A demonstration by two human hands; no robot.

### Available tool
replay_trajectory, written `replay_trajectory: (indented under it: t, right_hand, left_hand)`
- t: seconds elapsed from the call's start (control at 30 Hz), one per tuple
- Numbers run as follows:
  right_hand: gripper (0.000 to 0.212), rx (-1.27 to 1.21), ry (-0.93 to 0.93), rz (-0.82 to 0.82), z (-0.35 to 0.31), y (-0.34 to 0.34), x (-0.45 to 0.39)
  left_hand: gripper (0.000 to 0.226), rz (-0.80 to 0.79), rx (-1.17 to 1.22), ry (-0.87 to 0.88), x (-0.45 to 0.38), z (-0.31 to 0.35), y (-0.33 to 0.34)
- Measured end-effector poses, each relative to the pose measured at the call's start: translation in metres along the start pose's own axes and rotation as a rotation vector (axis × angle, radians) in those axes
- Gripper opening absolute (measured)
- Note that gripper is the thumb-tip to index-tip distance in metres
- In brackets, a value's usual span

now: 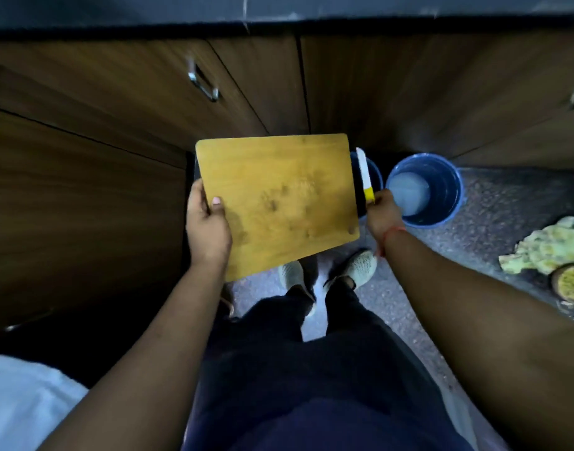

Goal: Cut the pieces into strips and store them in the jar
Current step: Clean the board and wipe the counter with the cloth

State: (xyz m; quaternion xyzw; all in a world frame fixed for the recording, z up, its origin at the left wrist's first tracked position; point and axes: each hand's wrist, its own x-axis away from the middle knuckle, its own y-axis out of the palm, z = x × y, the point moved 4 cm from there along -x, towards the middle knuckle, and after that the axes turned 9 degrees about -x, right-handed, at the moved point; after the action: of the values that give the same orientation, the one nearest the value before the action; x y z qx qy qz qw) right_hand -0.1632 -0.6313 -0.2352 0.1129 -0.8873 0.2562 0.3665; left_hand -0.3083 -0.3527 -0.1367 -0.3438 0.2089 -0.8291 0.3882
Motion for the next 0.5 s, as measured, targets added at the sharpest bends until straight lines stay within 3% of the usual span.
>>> replay_trajectory:
  t: [0.17,0.33,0.5]
  right_hand:
    - [0.005,-0.177,-0.149,-0.106,-0.064,0.008,0.057]
    - [0.008,-0.308,-0.337,-0.051,-0.129,0.017,0.098]
    - [0.006,-0.382,-0.416,0.068,-0.189,0.040,0.119]
  left_hand:
    - [0.042,0.098,0.135,0.027,0.003,0.030,-0.072]
    - [0.035,0.159,0.196,0.093,-0.029,0.065,-0.124]
    - [0.032,0.103,0.201,0.179,-0.092,0.099,-0.155]
